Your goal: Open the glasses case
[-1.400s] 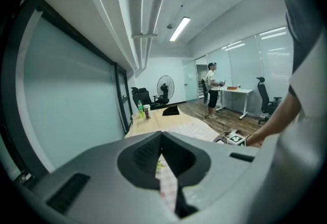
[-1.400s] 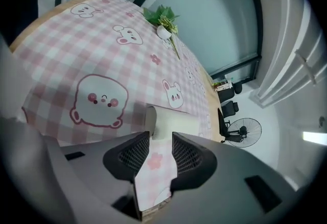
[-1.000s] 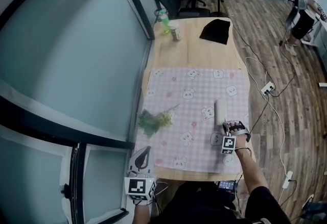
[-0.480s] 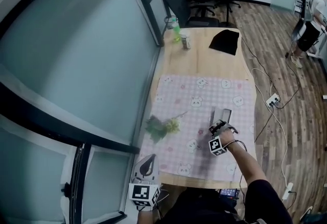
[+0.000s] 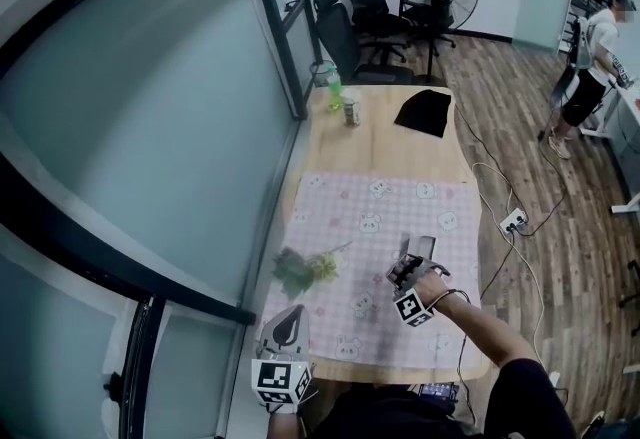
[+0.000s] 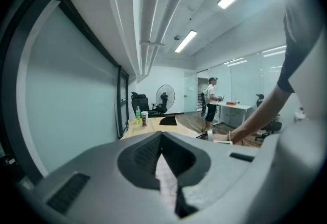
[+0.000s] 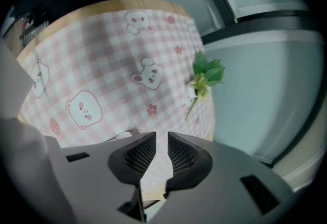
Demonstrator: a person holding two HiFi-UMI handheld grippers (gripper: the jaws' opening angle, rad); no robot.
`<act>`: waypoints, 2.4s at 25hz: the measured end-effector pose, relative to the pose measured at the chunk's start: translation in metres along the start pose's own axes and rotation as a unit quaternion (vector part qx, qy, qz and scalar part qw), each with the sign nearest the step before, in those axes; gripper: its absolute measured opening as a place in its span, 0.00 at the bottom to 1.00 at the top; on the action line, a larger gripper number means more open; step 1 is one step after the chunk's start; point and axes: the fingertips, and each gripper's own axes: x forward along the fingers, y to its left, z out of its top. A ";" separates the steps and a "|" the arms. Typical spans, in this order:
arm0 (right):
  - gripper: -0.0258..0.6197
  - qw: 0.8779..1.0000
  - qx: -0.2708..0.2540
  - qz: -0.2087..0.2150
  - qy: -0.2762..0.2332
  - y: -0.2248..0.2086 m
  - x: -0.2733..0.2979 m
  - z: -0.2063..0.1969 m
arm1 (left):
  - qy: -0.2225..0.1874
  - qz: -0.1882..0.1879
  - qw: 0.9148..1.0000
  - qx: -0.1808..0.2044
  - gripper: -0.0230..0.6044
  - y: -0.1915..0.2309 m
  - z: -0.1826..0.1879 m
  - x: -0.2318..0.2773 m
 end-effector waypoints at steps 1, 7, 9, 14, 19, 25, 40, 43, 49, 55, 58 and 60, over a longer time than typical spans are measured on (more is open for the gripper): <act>0.14 0.999 0.031 -0.031 -0.012 -0.019 -0.020 0.001 | -0.009 -0.007 1.000 0.003 0.03 -0.004 0.006 0.003; 0.09 0.864 0.443 -0.213 -0.111 -0.112 -0.192 -0.049 | -0.057 -0.037 0.997 0.024 0.03 -0.021 0.045 0.022; 0.09 0.779 0.553 -0.267 -0.130 -0.109 -0.246 -0.080 | -0.067 -0.044 0.996 0.031 0.03 -0.028 0.055 0.027; 0.09 0.550 0.736 -0.370 -0.138 -0.039 -0.345 -0.149 | -0.083 -0.058 0.994 0.050 0.03 -0.047 0.072 0.041; 0.08 0.435 0.800 -0.398 -0.115 0.032 -0.375 -0.170 | -0.081 -0.065 0.993 0.065 0.03 -0.059 0.074 0.049; 0.08 0.428 0.795 -0.412 -0.122 0.029 -0.385 -0.171 | -0.082 -0.070 0.991 0.076 0.03 -0.066 0.080 0.055; 0.07 0.457 0.794 -0.383 -0.119 0.018 -0.376 -0.163 | -0.079 -0.067 0.991 0.080 0.03 -0.064 0.082 0.059; 0.07 0.462 0.792 -0.382 -0.115 0.017 -0.377 -0.162 | -0.079 -0.071 0.991 0.077 0.03 -0.065 0.081 0.060; 0.07 0.459 0.790 -0.391 -0.109 0.017 -0.383 -0.167 | -0.076 -0.077 0.991 0.076 0.03 -0.065 0.077 0.062; 0.07 0.461 0.787 -0.396 -0.106 0.019 -0.386 -0.170 | -0.073 -0.083 0.991 0.073 0.03 -0.068 0.075 0.064; 0.07 0.462 0.786 -0.397 -0.105 0.017 -0.387 -0.170 | -0.073 -0.084 0.991 0.073 0.03 -0.068 0.075 0.063; 0.07 0.464 0.784 -0.398 -0.105 0.016 -0.387 -0.170 | -0.074 -0.084 0.991 0.072 0.03 -0.068 0.074 0.063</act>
